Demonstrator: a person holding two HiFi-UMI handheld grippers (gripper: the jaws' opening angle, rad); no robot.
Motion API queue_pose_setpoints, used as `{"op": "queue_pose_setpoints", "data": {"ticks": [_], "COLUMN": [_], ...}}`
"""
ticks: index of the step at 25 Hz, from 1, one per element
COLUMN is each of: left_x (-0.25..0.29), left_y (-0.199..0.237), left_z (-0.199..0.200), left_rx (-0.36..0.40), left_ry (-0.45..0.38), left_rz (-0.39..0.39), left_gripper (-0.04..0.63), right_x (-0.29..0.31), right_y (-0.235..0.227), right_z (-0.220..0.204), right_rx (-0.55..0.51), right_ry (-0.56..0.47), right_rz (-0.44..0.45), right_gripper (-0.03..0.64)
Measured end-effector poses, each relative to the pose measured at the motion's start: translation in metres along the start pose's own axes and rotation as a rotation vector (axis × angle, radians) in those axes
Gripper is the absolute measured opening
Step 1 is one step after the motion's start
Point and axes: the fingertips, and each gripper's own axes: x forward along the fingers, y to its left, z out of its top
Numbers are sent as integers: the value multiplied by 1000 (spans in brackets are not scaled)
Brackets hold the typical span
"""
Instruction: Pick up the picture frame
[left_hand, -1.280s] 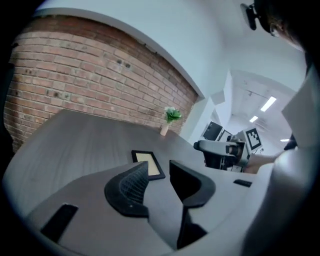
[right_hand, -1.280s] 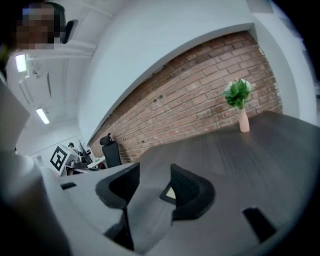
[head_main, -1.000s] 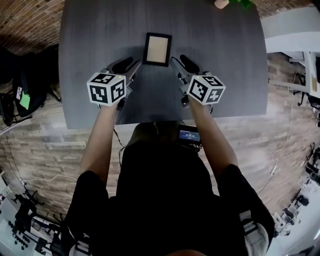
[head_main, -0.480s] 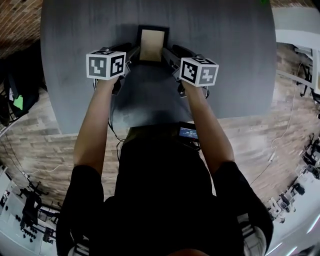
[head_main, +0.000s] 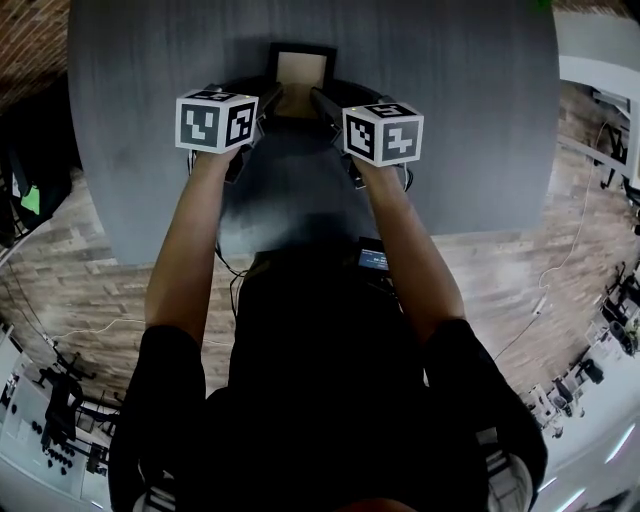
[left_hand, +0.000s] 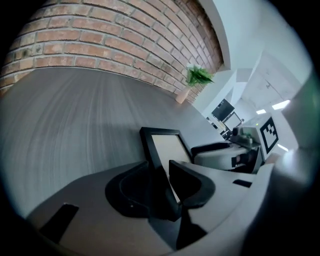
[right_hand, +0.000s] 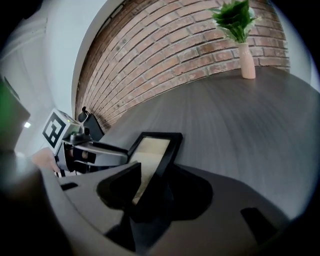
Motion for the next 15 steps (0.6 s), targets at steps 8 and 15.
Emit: {"op": "queue_pose_setpoints", "data": {"ticks": [8,15], "left_x": [0,-31], "left_y": [2,-11], "left_z": [0,16], "left_rx": [-16,0], "left_ry": [2,-107], "left_rz": [42,74], "left_gripper": [97,97], "right_x": [2,-21], "right_y": [-3,20], "right_z": [0,20], "right_rx": [-49,-102], "right_ry": [28,-62], "right_rz": [-62,-68], "right_gripper": [127,127]}}
